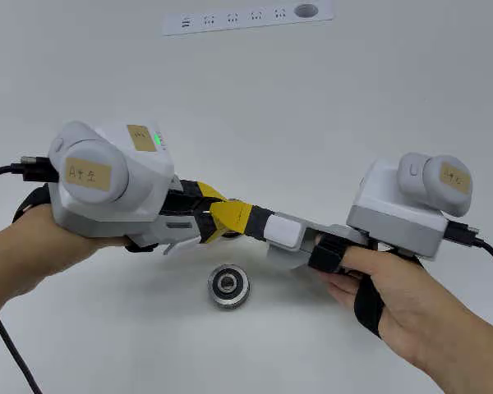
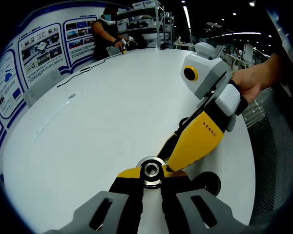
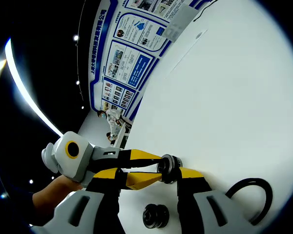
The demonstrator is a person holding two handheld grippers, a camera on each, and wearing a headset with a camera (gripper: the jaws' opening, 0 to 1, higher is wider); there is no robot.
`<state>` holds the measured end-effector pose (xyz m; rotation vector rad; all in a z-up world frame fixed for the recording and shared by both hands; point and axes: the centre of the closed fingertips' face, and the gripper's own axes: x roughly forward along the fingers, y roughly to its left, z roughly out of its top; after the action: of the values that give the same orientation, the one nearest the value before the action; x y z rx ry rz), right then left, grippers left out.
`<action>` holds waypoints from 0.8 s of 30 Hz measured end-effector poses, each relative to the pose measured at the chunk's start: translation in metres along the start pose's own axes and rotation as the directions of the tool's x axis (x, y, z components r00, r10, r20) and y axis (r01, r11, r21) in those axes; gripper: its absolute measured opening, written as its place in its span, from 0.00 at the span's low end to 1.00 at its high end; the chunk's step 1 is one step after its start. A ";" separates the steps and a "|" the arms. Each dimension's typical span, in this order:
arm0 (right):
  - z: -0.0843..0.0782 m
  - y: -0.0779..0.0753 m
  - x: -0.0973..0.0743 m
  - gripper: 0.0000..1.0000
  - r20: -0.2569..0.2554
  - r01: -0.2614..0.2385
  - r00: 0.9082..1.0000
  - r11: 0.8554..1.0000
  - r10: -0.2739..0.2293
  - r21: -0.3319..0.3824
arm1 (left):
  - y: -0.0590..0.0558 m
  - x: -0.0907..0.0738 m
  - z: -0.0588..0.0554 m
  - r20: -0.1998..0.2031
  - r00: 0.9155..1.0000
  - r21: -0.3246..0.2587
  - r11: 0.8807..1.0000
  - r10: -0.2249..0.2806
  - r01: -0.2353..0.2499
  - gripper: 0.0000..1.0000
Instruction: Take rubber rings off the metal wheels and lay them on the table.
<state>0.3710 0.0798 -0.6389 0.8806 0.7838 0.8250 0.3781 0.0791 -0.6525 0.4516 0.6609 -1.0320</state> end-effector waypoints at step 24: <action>0.001 -0.007 -0.006 0.29 0.006 0.001 1.000 1.000 -0.001 0.016 | 0.001 -0.001 0.000 0.006 1.000 -0.010 1.000 0.000 0.000 0.12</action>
<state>0.3709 0.0713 -0.6433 0.8967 0.7866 0.8162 0.3785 0.0798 -0.6522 0.4389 0.6603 -1.0295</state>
